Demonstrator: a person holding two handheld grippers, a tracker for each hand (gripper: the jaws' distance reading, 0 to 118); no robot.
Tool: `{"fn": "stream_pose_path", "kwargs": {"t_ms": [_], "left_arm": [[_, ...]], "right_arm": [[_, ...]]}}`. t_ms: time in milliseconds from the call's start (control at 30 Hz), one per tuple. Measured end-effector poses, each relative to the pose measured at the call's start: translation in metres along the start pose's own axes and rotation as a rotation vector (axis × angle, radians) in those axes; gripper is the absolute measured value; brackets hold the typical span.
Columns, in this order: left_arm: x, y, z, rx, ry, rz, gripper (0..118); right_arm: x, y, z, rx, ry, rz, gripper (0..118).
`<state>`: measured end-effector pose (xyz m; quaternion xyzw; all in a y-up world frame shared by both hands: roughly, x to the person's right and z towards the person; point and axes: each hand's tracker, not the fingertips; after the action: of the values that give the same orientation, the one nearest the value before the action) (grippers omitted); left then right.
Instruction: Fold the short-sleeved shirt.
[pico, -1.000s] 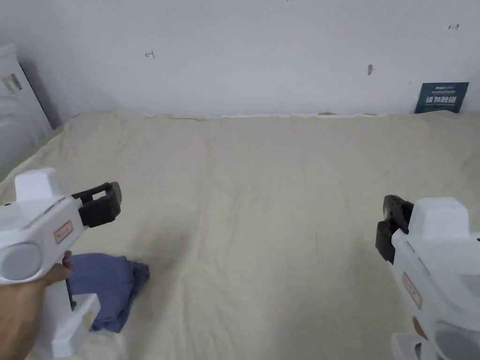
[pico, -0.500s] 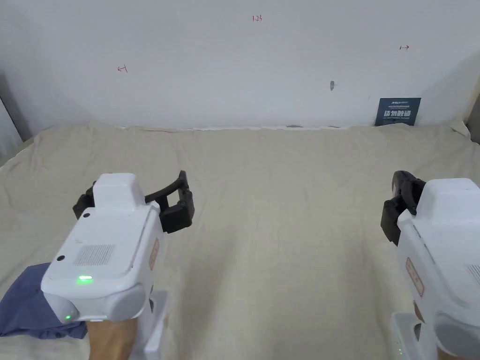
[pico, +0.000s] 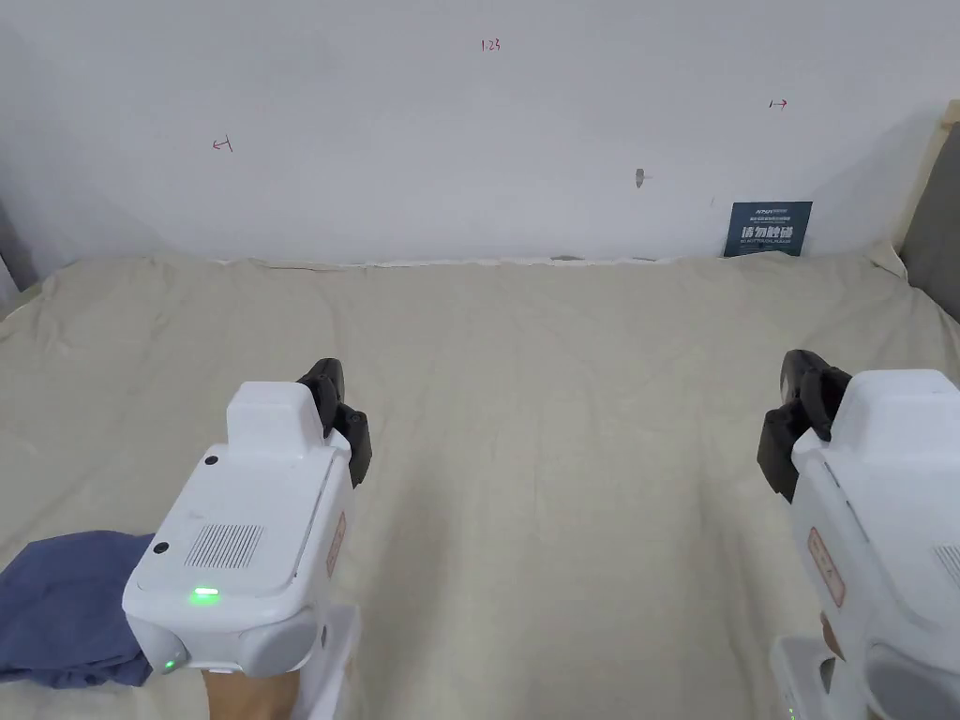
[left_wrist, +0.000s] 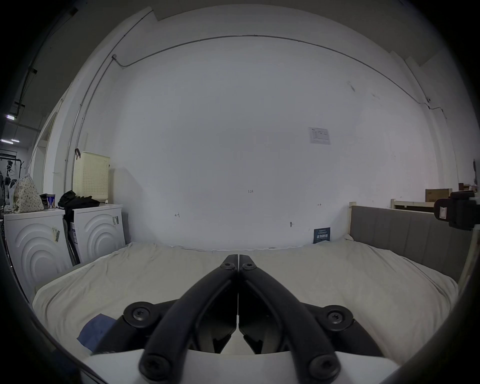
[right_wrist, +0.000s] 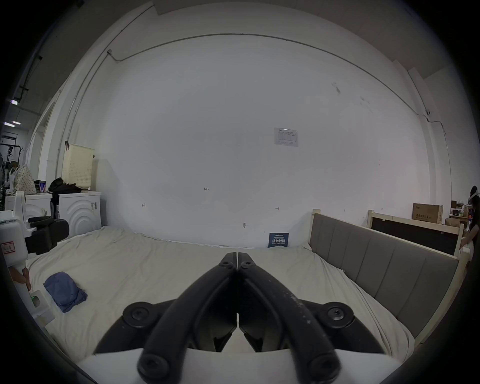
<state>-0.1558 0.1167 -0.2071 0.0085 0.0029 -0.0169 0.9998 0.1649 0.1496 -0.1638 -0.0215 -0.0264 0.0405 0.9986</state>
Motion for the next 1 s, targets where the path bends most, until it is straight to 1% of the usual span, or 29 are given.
{"fn": "stream_pose_path", "kwargs": {"t_ms": [1000], "left_arm": [[-0.011,-0.002,0.003,0.002,-0.007,-0.025,0]], "right_arm": [[-0.002,0.003,0.005,0.007,0.005,-0.001,1]]}}
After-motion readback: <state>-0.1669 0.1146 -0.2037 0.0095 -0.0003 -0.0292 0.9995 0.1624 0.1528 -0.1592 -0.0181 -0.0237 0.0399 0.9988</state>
